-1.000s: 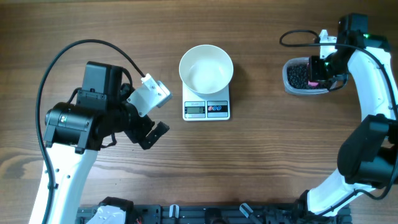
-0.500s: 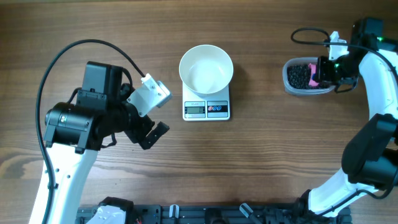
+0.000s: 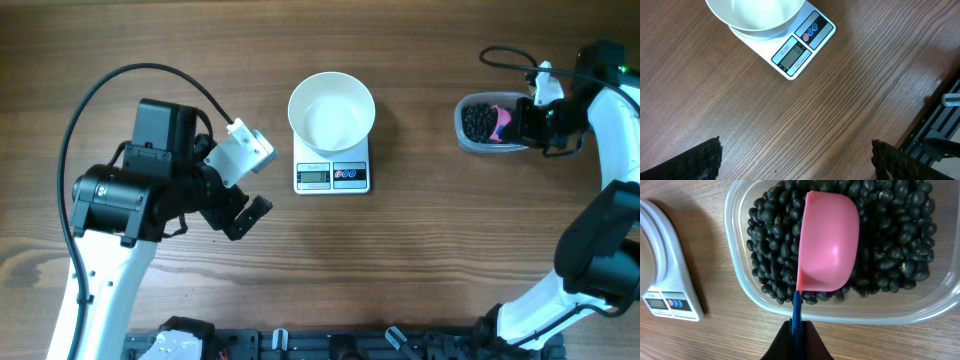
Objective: Scoop item into bowl and weigh 150g on scale
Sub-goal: 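Drag the scoop through the beans and lift it filled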
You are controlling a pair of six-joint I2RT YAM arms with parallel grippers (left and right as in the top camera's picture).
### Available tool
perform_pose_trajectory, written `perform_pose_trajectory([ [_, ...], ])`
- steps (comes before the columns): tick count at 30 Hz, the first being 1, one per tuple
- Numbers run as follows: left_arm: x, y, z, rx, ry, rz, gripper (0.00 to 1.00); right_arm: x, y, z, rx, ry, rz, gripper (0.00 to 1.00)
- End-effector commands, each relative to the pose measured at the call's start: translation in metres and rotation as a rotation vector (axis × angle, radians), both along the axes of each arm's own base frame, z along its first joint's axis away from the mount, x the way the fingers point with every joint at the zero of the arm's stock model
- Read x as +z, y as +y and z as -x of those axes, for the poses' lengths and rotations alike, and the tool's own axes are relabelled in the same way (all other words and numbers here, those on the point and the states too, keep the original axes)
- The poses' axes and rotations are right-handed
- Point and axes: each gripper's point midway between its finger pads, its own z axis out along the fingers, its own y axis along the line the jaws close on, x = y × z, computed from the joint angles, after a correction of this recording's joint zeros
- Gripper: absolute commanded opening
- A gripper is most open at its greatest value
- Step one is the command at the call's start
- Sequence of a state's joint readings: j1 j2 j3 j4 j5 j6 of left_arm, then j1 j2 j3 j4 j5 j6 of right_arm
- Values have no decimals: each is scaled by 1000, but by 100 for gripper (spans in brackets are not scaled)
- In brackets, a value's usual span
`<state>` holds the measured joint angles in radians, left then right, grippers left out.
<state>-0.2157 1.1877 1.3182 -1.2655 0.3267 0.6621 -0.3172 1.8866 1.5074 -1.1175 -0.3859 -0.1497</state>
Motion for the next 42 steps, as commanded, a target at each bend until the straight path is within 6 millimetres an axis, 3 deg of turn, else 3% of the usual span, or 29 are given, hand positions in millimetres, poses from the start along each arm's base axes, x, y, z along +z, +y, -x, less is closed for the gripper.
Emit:
perform_pose_trajectory([
  [1, 4, 1, -2, -10, -19, -2, 100, -9, 15, 6, -49, 58, -114, 4],
  [8, 4, 1, -2, -10, -19, -2, 100, -19, 12, -3, -123, 66, -145, 4],
  [14, 4, 1, -2, -10, -19, -2, 100, -31, 8, 0, -157, 108, -190, 4],
  [22, 4, 1, -2, -10, -19, -2, 100, -23, -13, 5, -250, 93, -293, 4],
  [32, 4, 1, -2, -10, -19, -2, 100, -10, -19, 3, -293, 48, -410, 4],
  [42, 4, 1, -2, -10, -19, -2, 100, -3, -30, 13, -359, 65, -480, 5],
])
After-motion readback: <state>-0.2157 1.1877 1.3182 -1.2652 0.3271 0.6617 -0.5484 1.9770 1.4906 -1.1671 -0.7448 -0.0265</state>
